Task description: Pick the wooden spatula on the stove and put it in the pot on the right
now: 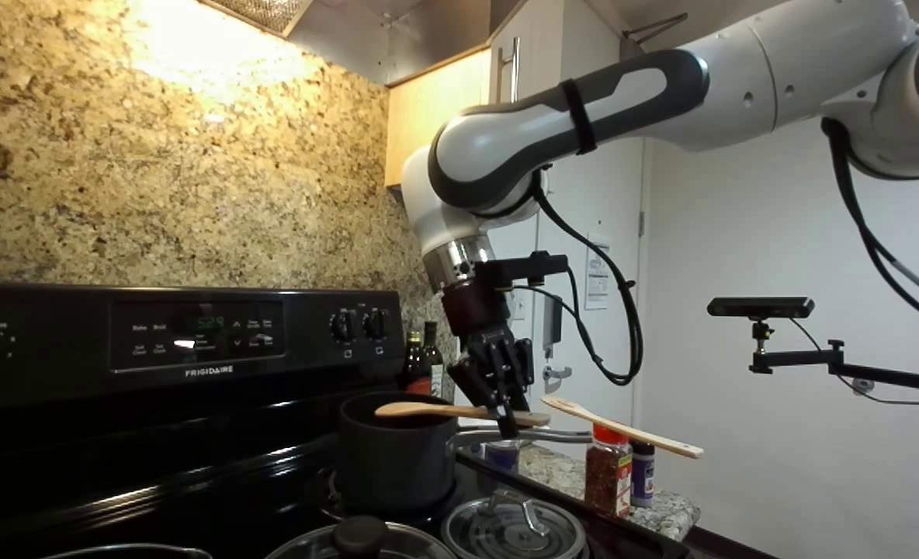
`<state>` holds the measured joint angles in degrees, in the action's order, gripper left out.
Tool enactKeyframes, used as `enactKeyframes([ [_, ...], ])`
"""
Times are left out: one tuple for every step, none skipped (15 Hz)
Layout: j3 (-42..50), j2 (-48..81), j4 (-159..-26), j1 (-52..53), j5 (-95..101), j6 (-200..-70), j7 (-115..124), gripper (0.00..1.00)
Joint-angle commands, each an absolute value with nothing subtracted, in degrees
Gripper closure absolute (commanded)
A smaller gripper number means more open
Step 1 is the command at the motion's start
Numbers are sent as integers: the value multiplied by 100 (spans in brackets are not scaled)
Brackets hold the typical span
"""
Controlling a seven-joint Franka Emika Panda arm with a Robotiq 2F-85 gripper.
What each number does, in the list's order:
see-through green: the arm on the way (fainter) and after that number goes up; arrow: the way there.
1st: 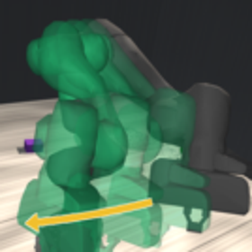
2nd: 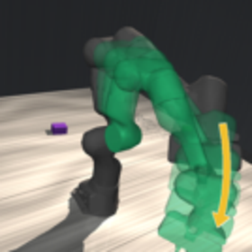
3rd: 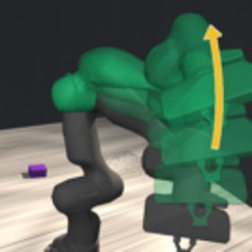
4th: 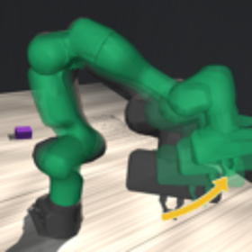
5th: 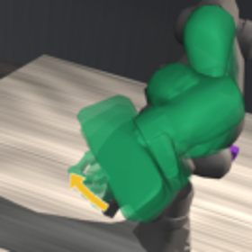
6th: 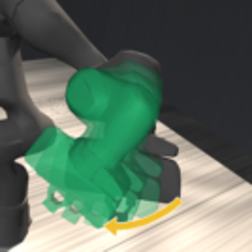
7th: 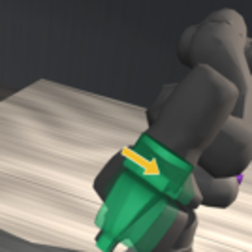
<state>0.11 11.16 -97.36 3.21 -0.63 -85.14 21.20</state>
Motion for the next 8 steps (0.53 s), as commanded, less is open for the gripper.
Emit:
enactKeyframes([
  [20, 1465, -9225, 320, -90, -8154, 2289, 92],
  [26, 1548, -9105, 319, -89, -8087, 2282, 92],
  [35, 1606, -9005, 325, -65, -8043, 2292, 92],
  [40, 1693, -8851, 318, -83, -7914, 2248, 93],
  [44, 1784, -8703, 310, -95, -7750, 2183, 93],
  [53, 1880, -8546, 303, -111, -7595, 2164, 93],
  [60, 1961, -8407, 298, -124, -7442, 2144, 93],
  [67, 2074, -8234, 279, -170, -7258, 2092, 93],
])
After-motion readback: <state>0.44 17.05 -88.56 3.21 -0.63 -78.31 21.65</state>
